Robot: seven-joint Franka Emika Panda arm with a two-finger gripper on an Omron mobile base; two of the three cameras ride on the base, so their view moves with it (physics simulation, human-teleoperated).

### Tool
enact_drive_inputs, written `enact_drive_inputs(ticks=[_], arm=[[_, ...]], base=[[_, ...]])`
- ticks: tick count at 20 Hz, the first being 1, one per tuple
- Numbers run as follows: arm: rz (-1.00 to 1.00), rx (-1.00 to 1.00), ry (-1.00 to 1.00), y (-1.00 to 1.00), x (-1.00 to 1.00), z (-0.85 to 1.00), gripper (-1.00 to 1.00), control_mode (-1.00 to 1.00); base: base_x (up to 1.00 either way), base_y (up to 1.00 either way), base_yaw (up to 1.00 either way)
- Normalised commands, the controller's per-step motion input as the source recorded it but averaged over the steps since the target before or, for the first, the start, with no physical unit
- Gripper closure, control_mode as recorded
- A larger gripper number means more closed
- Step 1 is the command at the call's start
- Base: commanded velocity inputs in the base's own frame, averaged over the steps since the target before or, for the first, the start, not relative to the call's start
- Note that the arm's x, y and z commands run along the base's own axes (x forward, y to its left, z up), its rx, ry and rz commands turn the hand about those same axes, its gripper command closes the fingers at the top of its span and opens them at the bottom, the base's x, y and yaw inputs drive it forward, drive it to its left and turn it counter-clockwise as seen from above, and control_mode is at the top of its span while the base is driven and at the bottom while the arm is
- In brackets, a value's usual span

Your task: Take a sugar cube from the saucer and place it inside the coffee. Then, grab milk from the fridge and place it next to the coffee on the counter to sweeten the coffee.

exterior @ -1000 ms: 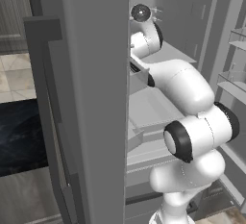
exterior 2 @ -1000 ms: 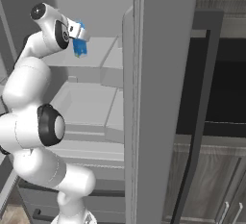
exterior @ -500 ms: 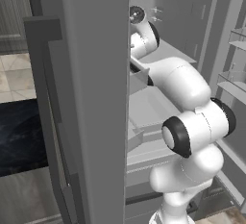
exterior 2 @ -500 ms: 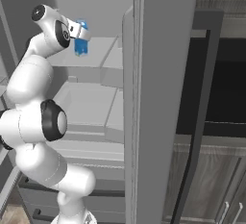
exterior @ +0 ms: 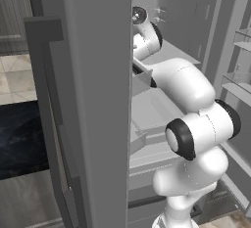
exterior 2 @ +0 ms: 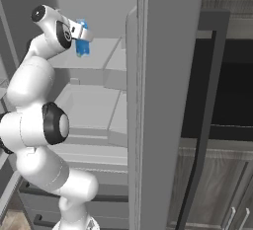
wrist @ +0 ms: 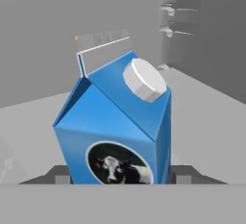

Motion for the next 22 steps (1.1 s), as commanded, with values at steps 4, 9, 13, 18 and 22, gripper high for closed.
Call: enact_drive_inputs(ticks=[4, 9, 13, 18, 22], arm=[[-0.01, 0.00, -0.01, -0.03, -0.17, 0.00, 1.00, -1.00], [-0.01, 0.00, -0.18, -0.30, -0.52, 0.03, 1.00, -1.00], [0.01, 0.03, -0.20, -0.65, -0.92, 0.11, 1.00, -1.00], [0.07, 0.04, -0.03, -0.54, -1.00, 0.00, 1.00, -1.00], [0.16, 0.02, 0.03, -0.21, -1.00, 0.00, 1.00, -1.00]], base=[[0.00, 0.00, 0.00], [0.00, 0.00, 0.00], [0.00, 0.00, 0.00], [0.00, 0.00, 0.00], [0.00, 0.00, 0.00]])
